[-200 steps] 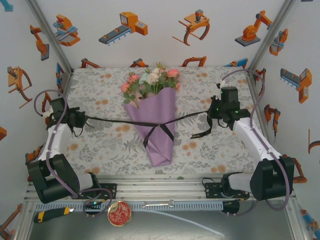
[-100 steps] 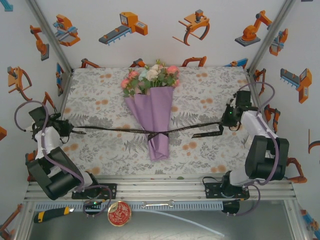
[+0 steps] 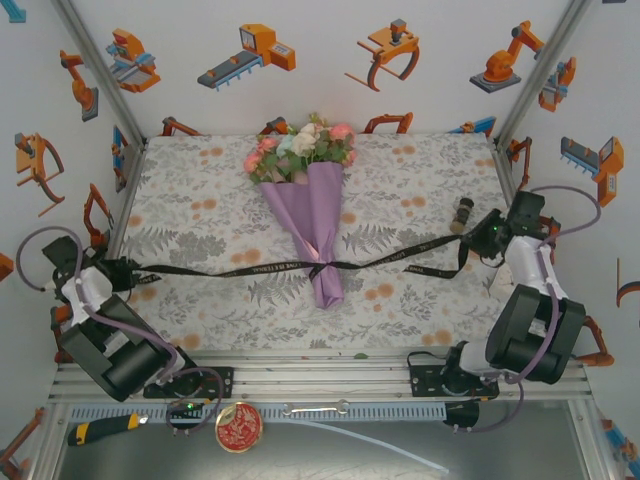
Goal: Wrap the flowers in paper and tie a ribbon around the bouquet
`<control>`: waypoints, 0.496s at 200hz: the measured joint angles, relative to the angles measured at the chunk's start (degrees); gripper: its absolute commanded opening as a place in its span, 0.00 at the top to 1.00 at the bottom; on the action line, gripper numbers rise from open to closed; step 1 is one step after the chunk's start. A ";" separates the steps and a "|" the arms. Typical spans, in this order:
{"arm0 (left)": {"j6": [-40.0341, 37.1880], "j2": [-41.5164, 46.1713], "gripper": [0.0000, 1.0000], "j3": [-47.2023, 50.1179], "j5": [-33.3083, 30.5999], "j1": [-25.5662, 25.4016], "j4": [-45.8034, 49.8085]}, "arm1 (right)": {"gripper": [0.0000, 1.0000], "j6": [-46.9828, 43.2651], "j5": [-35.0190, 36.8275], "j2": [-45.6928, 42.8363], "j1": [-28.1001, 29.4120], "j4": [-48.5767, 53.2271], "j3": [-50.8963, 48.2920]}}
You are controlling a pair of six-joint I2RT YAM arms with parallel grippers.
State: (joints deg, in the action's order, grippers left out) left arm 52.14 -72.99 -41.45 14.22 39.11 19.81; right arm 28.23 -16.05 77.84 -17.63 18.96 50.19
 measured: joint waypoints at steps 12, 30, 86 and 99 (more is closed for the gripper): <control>-0.02 2.27 0.39 0.50 0.96 -4.57 -0.55 | 0.48 -3.43 0.92 -1.97 5.01 -0.26 0.00; -0.31 8.20 0.34 0.81 0.46 -13.94 -0.48 | 0.46 -9.60 1.05 -5.64 12.72 -1.25 -0.28; -6.49 14.53 0.36 0.83 -5.57 -53.68 -4.44 | 0.40 -42.38 -5.77 -6.51 34.49 1.81 -0.98; -5.57 10.86 0.36 1.16 -6.10 -57.86 -5.62 | 0.40 -49.18 -7.34 -4.17 38.38 4.35 -0.94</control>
State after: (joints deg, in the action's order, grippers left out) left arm 46.57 -62.13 -40.29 8.12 -18.74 14.20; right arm -20.95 -23.40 73.67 20.75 23.31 49.25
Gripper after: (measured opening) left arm 0.641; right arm 0.598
